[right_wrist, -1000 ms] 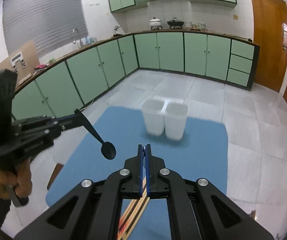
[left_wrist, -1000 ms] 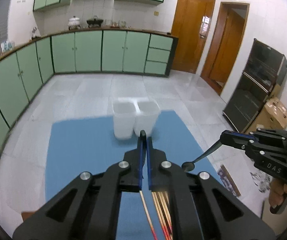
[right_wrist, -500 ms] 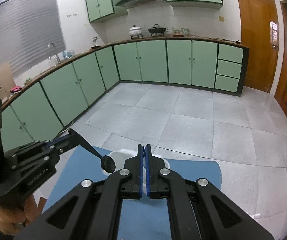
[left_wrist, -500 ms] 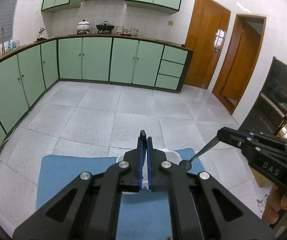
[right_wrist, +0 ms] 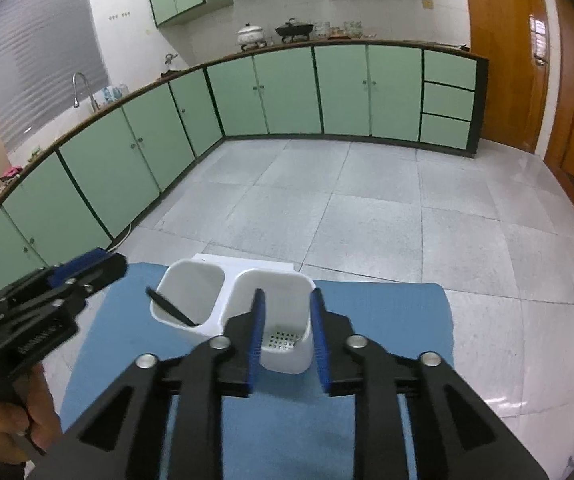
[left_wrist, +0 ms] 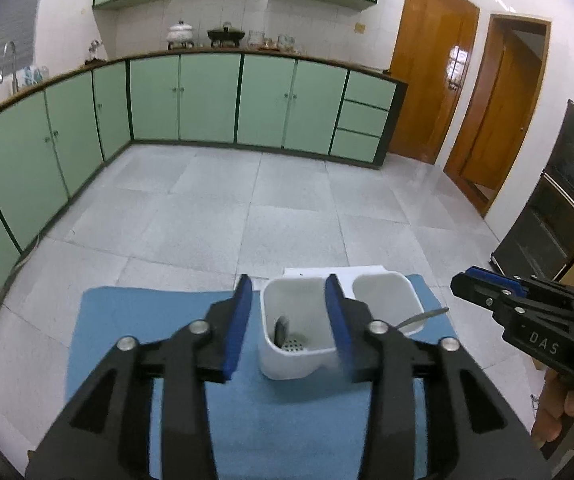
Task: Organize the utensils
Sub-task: 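Carry both spoons to the white holder and drop them into its compartments, then bring both open tools back over the chopsticks on the table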
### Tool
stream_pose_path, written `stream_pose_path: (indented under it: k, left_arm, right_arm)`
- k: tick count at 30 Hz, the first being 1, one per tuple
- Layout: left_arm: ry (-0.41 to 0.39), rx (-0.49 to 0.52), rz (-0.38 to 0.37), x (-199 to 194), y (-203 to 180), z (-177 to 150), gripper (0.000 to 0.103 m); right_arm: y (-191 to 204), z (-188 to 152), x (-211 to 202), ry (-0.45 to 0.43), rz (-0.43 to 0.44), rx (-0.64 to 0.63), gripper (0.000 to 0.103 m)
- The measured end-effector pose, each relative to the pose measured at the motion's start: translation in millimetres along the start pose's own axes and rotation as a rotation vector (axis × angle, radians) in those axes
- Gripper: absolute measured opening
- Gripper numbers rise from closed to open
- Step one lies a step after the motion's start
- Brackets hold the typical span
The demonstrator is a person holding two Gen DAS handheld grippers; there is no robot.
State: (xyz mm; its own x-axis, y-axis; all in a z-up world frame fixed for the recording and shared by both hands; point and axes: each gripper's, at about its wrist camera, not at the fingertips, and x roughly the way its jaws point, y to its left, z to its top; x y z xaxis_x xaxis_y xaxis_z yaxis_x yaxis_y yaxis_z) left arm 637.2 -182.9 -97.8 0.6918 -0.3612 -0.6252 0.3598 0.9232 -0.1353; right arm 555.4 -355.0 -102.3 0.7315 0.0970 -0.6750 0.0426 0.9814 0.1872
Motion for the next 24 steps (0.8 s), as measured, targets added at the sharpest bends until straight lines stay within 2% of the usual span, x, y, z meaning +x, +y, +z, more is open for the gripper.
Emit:
stream_pose_path:
  k: [1,5,8,10,13,18,24]
  left_arm:
    - [-0.006,0.006,0.001,-9.2,0.2,0.1,0.039]
    - [-0.054,0.026,0.026,-56.8,3.7,-9.4,0.059]
    - [-0.089,0.052,0.032,-99.4,7.1,-34.6,0.064]
    - [-0.098,0.061,0.034,-122.3,8.4,-56.1,0.068]
    - [-0.113,0.054,0.031,-161.8,12.3,-103.9,0.07]
    - [-0.14,0.061,0.075,-216.3,17.2,-190.1,0.072]
    - [-0.14,0.015,0.101,-258.9,15.6,-274.6,0.076]
  right_arm:
    - [-1.4,-2.2,-9.2,-0.011,0.009,0.01,0.024]
    - [-5.2,-15.9,-49.8,-0.067,0.016,0.027,0.032]
    - [-1.7,-45.6,-88.9,-0.125,0.008,0.011,0.043]
    - [2.8,-79.7,-115.6,-0.158,-0.002,-0.006,0.048]
    - [12.8,-135.4,-143.9,-0.183,-0.015,-0.05,0.05]
    - [30.1,-223.0,-181.1,-0.192,-0.029,-0.091,0.053]
    - [52.1,-311.2,-208.1,-0.23,-0.073,-0.117,0.057]
